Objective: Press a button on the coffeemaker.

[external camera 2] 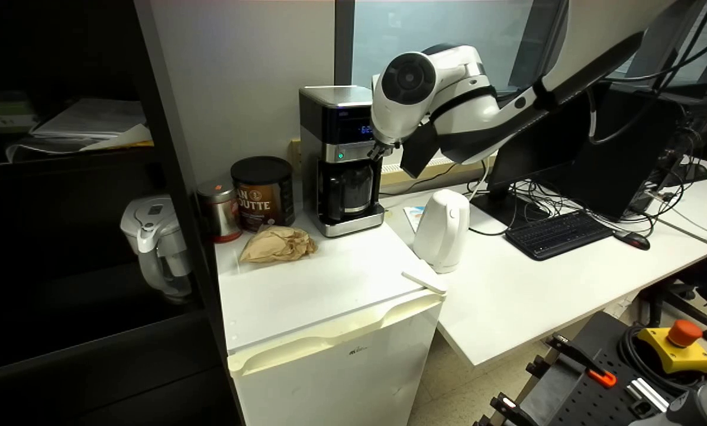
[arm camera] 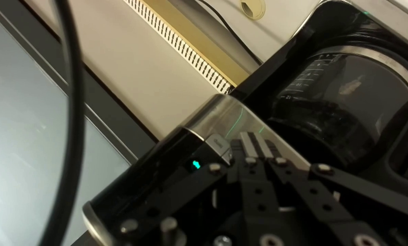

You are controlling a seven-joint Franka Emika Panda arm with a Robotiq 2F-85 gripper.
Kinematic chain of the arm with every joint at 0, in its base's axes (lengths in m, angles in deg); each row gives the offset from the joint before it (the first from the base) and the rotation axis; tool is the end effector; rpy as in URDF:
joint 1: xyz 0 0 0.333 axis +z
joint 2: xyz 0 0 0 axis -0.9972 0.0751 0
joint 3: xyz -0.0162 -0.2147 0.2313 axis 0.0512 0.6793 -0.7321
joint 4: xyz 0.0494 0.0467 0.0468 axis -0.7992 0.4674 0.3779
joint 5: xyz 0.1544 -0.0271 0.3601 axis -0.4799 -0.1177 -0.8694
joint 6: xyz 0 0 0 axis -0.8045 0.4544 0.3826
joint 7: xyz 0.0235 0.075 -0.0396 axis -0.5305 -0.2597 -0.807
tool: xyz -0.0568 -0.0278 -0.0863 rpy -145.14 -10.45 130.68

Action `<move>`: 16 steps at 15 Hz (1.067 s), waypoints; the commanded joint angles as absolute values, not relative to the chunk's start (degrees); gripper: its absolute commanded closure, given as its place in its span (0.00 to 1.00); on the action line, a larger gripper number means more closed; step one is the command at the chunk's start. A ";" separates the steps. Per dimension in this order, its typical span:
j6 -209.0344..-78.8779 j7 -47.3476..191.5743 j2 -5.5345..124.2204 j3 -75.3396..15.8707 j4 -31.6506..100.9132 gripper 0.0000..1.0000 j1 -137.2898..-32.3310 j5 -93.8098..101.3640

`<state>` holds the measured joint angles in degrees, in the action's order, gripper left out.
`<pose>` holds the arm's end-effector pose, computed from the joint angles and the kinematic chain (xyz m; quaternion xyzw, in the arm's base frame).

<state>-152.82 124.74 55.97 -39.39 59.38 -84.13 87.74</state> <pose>0.5982 0.0815 0.3486 0.8701 0.1459 0.3218 0.3437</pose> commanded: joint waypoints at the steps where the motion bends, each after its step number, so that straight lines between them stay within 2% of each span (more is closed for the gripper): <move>1: -155.97 124.23 51.15 -38.65 64.30 0.96 -83.71 90.18; 16: -157.71 125.49 37.42 -39.42 79.07 0.96 -84.16 98.31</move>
